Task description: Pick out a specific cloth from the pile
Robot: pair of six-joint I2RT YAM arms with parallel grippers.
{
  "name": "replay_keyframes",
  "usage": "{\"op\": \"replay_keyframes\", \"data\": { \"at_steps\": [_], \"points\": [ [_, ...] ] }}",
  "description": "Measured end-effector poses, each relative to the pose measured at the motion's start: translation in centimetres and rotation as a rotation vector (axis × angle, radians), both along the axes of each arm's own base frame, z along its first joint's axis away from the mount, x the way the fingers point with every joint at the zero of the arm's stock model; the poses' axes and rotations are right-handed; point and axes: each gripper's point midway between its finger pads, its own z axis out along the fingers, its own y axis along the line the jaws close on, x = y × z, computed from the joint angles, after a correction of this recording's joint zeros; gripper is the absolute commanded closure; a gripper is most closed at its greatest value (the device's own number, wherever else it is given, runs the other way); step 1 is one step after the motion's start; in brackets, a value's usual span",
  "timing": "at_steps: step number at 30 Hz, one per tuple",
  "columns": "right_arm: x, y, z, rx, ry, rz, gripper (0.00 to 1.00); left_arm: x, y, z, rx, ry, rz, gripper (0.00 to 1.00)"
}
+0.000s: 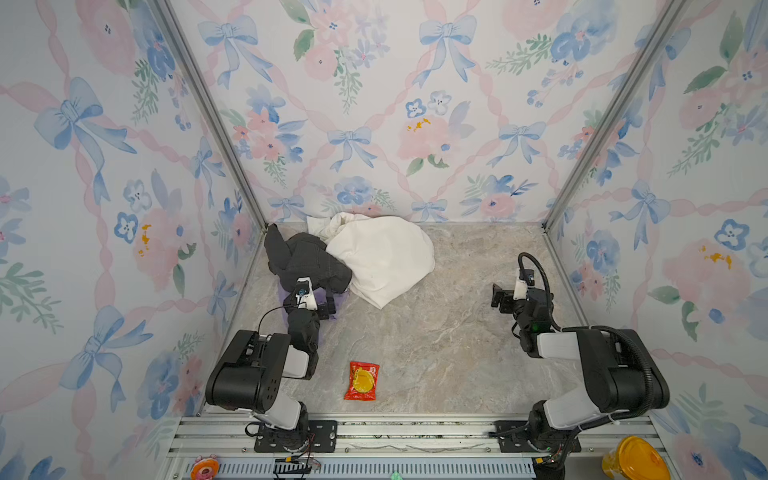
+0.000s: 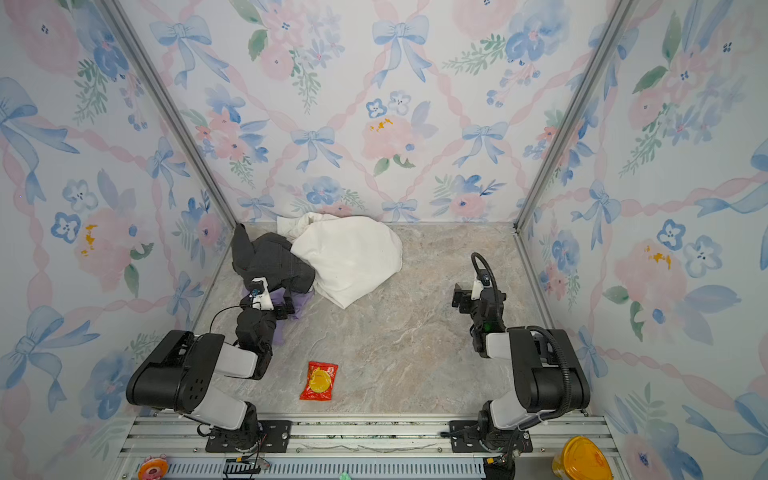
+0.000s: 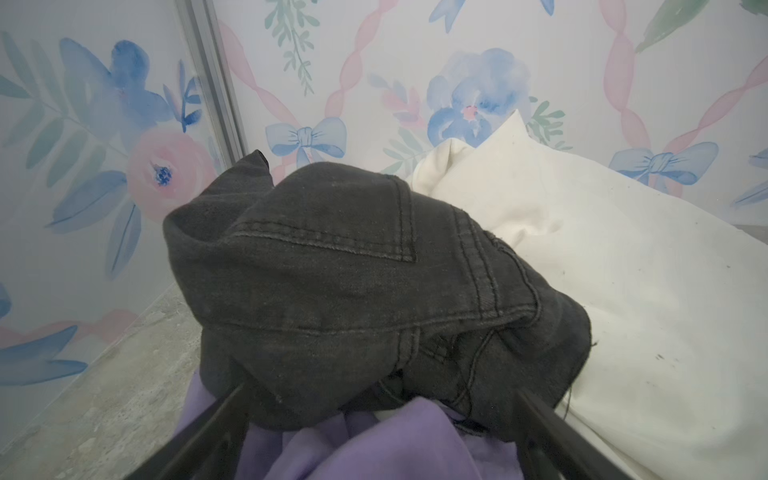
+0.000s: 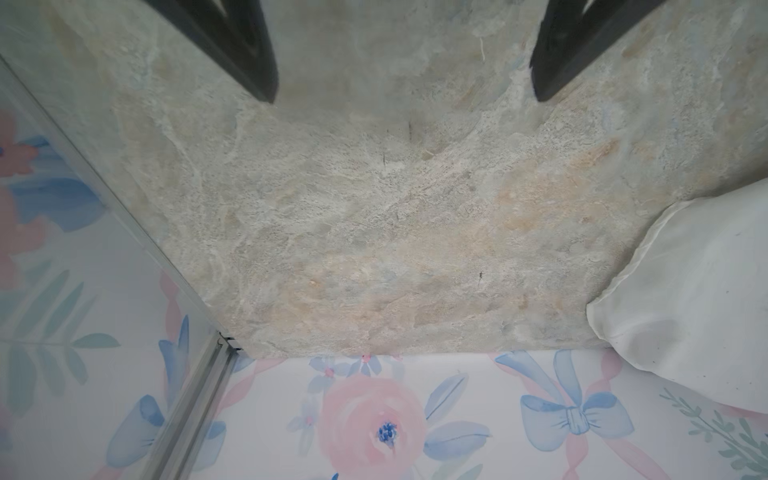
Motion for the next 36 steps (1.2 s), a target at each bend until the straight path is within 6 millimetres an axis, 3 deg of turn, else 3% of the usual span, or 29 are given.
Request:
{"op": "replay_keyframes", "data": {
  "at_steps": [28, 32, 36],
  "points": [
    [0.0, 0.3, 0.0, -0.006, 0.003, 0.006, 0.03, -0.2, 0.4, 0.2, 0.005, -0.003, 0.039, 0.02],
    [0.7, 1.3, -0.1, -0.033, 0.071, 0.038, 0.03, -0.8, 1.2, 2.2, 0.005, -0.049, 0.106, 0.02],
    [2.8, 4.0, 2.2, -0.096, 0.089, 0.108, 0.03, -1.7, 2.6, 4.7, -0.025, -0.107, 0.191, 0.02]
  ]
}}
